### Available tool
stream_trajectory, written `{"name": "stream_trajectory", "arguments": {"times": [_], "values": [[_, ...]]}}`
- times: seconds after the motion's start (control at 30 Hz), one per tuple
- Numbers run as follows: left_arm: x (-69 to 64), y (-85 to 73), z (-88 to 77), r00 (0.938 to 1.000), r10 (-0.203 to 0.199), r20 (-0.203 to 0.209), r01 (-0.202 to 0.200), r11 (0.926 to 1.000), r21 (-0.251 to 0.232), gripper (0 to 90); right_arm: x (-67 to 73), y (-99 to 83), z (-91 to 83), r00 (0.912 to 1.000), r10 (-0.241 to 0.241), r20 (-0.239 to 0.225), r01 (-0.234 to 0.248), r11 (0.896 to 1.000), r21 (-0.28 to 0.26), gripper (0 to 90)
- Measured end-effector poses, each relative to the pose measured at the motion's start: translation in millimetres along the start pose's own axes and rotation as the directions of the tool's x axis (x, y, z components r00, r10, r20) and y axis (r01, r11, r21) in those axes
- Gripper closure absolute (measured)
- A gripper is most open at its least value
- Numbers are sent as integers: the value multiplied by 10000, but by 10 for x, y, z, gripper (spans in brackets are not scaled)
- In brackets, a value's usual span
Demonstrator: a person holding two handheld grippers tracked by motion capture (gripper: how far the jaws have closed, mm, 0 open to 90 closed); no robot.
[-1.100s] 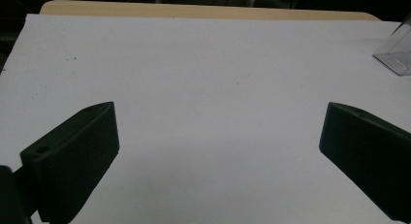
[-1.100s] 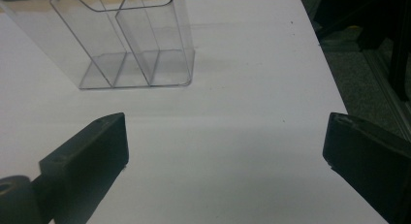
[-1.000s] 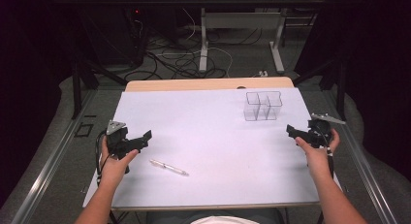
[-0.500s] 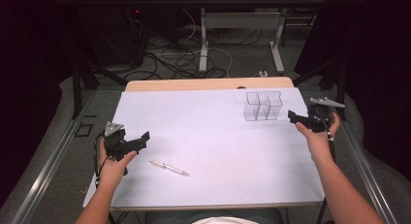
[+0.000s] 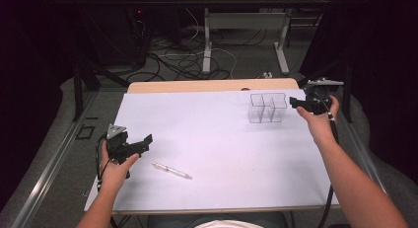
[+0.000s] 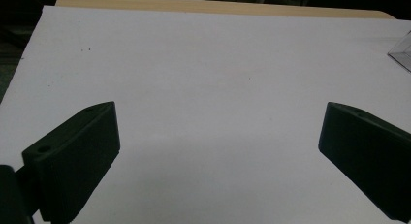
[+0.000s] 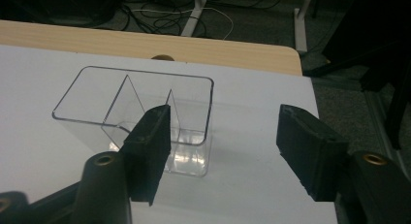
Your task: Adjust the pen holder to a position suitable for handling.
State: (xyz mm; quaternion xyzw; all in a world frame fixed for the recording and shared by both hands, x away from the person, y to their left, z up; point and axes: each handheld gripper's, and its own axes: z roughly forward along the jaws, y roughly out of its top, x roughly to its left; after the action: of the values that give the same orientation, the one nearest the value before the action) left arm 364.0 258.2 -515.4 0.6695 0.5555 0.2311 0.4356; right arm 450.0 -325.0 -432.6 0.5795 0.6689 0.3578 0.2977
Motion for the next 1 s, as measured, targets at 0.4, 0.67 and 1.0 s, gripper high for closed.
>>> {"name": "stream_trajectory", "arguments": {"times": [0.4, 0.67, 1.0], "values": [[1, 0, 9, 10000, 25, 8, -25, 10000, 24, 12, -6, 205, 166, 9995, -135, 294, 126, 9995, 284, 448], [11, -1, 4, 10000, 0, -47, 0, 10000, 36, 12, -143, 206, 347, 9976, 521, 451, -540, 9976, 426, 540], [10, -11, 16, 10000, 5, -99, -4, 10000, 98, 17, -136, 154, 577, 9984, 324, 454, -363, 9955, 873, 660]]}}
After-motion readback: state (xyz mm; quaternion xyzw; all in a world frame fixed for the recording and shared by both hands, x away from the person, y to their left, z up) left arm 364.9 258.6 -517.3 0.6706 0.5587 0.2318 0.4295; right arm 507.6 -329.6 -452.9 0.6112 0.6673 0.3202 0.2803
